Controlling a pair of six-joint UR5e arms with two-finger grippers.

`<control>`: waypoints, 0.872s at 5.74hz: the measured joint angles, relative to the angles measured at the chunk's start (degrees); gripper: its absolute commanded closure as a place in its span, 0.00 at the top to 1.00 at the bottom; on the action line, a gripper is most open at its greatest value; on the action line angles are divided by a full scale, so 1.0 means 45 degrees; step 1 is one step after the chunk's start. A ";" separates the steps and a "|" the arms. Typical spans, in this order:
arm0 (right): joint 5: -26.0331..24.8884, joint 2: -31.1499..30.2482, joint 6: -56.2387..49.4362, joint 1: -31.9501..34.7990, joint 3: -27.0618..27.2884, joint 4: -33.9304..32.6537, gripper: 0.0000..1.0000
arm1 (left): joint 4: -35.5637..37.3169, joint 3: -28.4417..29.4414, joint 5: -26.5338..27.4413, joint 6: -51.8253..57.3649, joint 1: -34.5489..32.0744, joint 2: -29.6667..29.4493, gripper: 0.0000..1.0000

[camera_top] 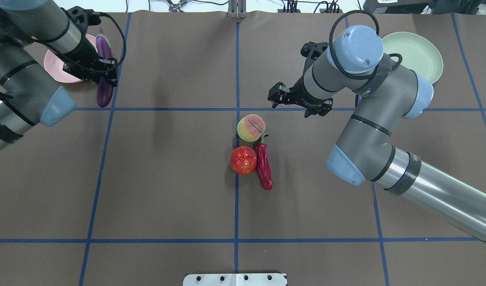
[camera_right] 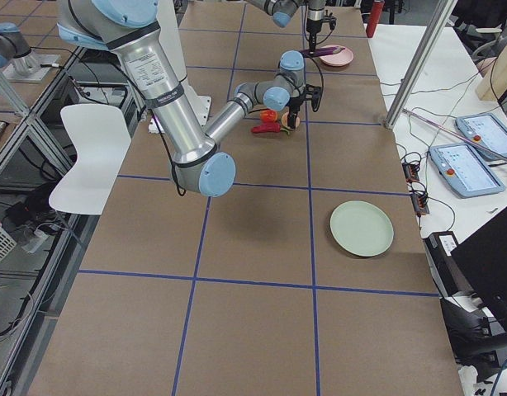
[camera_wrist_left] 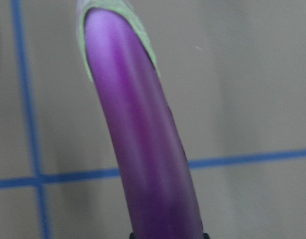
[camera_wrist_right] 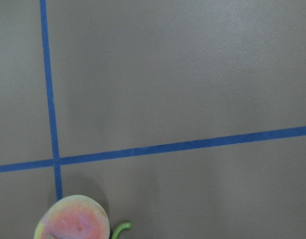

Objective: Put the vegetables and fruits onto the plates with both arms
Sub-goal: 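Carry eggplant to pink plate with left gripper while right approaches peach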

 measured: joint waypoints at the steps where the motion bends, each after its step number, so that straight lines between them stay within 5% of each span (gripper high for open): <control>1: -0.0249 0.0166 0.0621 -0.0388 -0.0023 -0.0034 1.00 | -0.0063 0.2169 -0.0051 0.0876 -0.0762 -0.0650 0.00; 2: -0.0406 0.0394 0.0854 -0.0671 -0.0323 -0.0066 1.00 | -0.0657 0.4544 0.0004 0.1214 -0.1133 -0.1618 0.88; 3: -0.0532 0.0645 0.0949 -0.0890 -0.0841 -0.0078 1.00 | -0.1808 0.6284 0.0169 0.1305 -0.1281 -0.2083 1.00; 5: -0.0850 0.1354 0.1359 -0.1159 -0.1918 -0.0066 1.00 | -0.2995 0.7564 0.0424 0.1301 -0.1397 -0.2371 1.00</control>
